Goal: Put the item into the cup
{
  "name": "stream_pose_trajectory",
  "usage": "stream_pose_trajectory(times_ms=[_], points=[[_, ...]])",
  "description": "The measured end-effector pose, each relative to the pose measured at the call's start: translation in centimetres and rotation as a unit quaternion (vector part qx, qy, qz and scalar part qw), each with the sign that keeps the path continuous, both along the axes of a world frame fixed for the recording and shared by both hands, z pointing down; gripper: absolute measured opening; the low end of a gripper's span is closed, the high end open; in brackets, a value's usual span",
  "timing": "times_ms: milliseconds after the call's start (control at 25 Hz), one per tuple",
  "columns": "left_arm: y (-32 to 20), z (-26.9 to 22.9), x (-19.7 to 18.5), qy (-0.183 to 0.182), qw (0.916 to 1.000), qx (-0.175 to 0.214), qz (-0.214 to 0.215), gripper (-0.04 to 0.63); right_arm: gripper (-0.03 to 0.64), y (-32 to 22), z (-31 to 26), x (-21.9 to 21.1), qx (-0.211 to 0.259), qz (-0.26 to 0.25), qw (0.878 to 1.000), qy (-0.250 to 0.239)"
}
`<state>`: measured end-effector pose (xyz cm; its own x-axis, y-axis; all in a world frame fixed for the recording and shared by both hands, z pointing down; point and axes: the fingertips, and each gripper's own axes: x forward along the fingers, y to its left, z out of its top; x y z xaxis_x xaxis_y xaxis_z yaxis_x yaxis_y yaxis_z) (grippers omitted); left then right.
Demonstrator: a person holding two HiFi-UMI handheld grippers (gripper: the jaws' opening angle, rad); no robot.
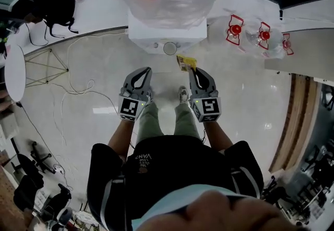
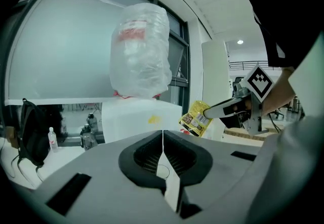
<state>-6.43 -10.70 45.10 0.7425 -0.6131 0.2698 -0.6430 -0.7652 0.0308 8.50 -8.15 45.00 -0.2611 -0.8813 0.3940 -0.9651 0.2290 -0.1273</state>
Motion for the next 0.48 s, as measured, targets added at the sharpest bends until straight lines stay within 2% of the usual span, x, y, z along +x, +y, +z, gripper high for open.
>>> stream_pose_trajectory(times_ms=[120,360,480], points=[[-0.3,4.0,0.1,-0.011,0.9998,-0.015,0.001,0.021,0.054,-0.8,3.5,-0.4,-0.02,-0.008,1.0,0.018],[-1.4,10.6,0.9,-0.013,0.9994,-0.031,-0.003,0.028,0.054,-2.8,9.1,-0.8,-0.025,-0.02,0.999,0.034],[-1.7,13.5,1.4,-0.016,0.999,-0.041,-0.01,0.088,0.054,-3.4,11.2,-1.0,-0.017,-0.036,0.998,0.055]])
